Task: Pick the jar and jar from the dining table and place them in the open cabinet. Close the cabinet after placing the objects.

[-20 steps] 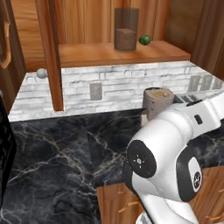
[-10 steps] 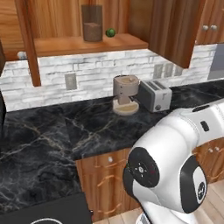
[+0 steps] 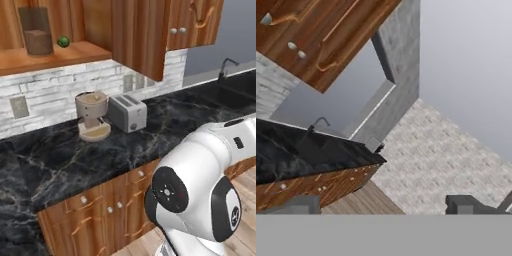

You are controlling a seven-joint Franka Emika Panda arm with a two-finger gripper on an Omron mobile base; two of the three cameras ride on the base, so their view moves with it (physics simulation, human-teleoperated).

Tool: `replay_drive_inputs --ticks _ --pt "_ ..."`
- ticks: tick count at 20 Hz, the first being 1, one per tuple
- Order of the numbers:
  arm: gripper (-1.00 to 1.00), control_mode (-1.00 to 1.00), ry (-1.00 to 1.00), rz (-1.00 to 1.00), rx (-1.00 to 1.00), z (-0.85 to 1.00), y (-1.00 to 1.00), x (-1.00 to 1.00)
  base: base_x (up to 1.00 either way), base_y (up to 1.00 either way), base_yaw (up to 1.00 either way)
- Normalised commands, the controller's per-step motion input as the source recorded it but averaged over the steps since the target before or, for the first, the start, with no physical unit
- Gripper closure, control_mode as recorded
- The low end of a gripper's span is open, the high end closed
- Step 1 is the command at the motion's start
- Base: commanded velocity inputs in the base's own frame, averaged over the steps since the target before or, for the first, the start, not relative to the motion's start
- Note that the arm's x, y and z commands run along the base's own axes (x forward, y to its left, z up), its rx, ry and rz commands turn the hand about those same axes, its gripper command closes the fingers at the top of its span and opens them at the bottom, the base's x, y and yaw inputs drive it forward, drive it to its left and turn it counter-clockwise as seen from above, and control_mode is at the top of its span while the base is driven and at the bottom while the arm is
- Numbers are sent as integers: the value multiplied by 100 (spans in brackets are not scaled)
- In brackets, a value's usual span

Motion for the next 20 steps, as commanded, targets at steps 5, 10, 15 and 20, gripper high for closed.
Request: replay_drive_inputs --ticks 5,10,15,20 --pt "-100 100 0 0 0 0 0 0 19 -22 -57" --pt "-100 100 0 0 0 0 0 0 27 -3 -63" --pt "-100 100 0 0 0 0 0 0 41 -2 -62" --pt "-100 100 0 0 0 0 0 0 59 2 -59"
